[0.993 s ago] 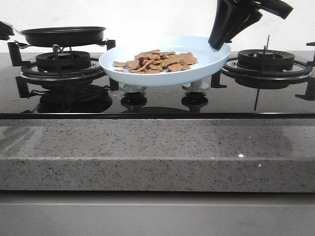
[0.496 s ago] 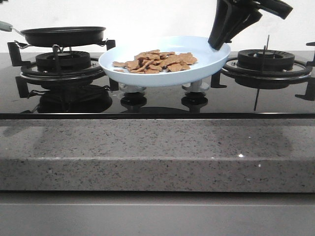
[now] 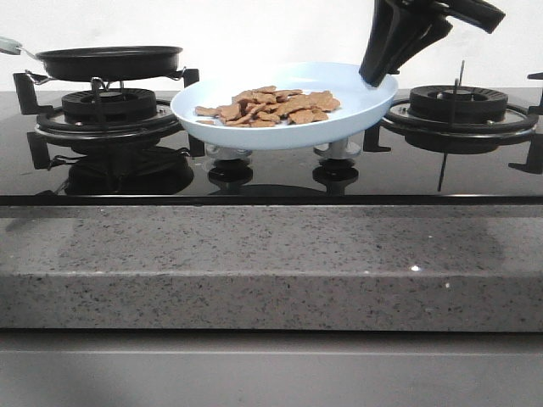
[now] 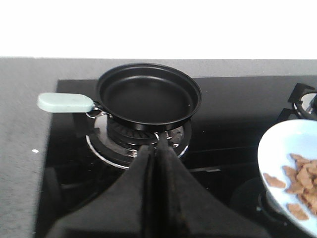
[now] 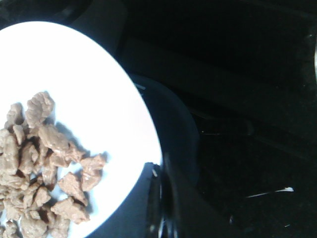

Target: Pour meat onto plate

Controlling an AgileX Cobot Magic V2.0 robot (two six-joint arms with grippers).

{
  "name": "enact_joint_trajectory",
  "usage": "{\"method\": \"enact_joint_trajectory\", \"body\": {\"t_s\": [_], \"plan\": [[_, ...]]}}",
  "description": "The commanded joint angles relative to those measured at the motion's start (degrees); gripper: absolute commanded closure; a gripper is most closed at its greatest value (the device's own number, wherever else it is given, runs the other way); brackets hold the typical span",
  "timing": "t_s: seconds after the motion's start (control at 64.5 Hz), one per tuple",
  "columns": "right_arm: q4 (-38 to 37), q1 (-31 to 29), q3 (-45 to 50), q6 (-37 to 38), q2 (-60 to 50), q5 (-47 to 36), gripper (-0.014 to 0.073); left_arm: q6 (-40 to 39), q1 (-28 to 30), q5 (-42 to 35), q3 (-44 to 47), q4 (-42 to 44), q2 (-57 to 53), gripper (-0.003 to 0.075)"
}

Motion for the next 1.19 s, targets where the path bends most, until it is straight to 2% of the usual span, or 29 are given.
{"method": "enact_joint_trajectory", "body": {"t_s": [0.0, 0.124, 0.388, 1.008, 1.179], "plan": [[1.9, 0.0, -1.3, -0.6, -2.9, -1.6, 0.0656, 0.0, -1.0, -5.8, 1.5, 1.9, -5.4, 0.0741], [1.9, 0.0, -1.3, -0.6, -2.9, -1.6, 0.0656, 0.0, -1.0, -6.7, 6.0, 6.3, -13.5, 0.0741], [1.9, 0.0, -1.3, -0.6, -2.9, -1.6, 0.0656, 0.0, -1.0, -6.9, 11.6, 6.2, -23.2, 0.0741], [1.9, 0.0, -1.3, -0.6, -2.9, -1.7, 0.0656, 0.0, -1.0, -7.5, 11.9, 6.2, -23.9, 0.0741], [2.2, -0.1, -1.4, -0.5, -2.8, -4.3, 0.0656, 0.0, -1.0, -7.5, 11.9, 6.2, -23.9, 0.0741]]}}
